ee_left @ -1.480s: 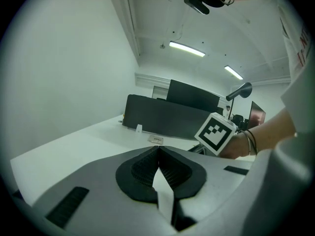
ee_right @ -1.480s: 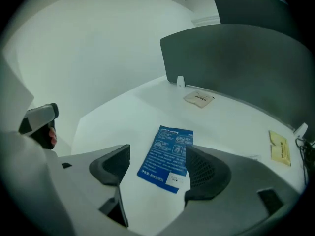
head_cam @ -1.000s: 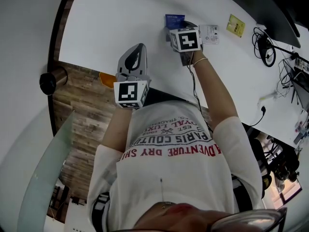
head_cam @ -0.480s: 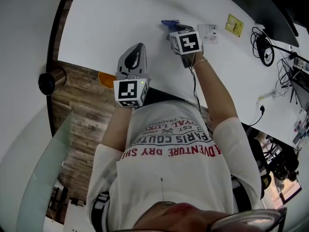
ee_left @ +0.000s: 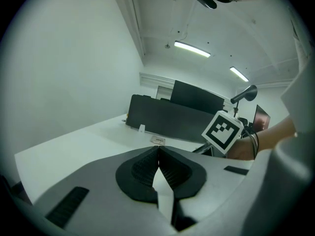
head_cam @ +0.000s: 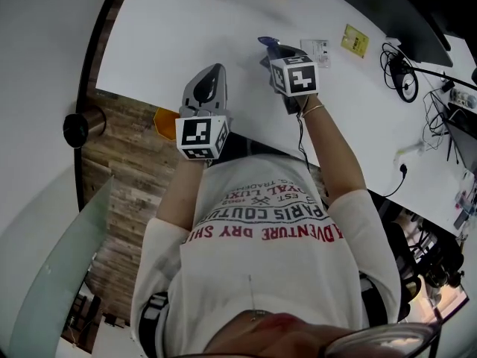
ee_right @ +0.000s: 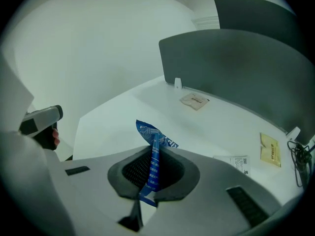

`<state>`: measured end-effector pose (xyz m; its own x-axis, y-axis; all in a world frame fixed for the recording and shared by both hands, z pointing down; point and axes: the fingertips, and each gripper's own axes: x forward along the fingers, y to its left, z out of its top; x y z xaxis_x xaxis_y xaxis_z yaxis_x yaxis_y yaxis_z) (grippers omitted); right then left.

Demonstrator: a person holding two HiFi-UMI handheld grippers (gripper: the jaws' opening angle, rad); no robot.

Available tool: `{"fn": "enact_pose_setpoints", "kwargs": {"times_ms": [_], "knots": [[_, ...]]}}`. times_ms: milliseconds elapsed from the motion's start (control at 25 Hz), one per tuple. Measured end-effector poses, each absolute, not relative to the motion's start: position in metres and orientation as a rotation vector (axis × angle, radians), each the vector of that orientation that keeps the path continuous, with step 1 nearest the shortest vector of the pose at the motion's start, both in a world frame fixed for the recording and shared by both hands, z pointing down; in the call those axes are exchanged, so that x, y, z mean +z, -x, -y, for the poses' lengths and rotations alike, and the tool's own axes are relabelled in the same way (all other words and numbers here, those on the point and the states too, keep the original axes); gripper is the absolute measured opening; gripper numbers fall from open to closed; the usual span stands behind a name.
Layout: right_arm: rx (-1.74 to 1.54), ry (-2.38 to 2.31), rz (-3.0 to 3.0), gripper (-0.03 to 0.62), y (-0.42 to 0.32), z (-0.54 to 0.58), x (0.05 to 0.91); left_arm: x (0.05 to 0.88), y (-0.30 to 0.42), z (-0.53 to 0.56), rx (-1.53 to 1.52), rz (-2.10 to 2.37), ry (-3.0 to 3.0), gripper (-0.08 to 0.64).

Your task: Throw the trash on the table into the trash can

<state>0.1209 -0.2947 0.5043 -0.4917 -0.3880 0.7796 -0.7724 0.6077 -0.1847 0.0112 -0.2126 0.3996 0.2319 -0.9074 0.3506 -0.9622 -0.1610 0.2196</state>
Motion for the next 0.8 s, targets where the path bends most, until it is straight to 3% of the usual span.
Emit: {"fn": "enact_pose_setpoints", "kwargs": {"times_ms": [320, 800], "knots": [[0.625, -0.781, 2.322, 0.034, -0.099, 0.26, 0.443, 0.363, -0.01, 0.175, 0.068, 1.928, -1.989, 0.023], [0.334, -0.129, 2.454, 0.034, 0.045, 0.105, 0.444, 0.381, 0.063, -0.015, 0.065, 2.36, -1.433, 0.023]]}}
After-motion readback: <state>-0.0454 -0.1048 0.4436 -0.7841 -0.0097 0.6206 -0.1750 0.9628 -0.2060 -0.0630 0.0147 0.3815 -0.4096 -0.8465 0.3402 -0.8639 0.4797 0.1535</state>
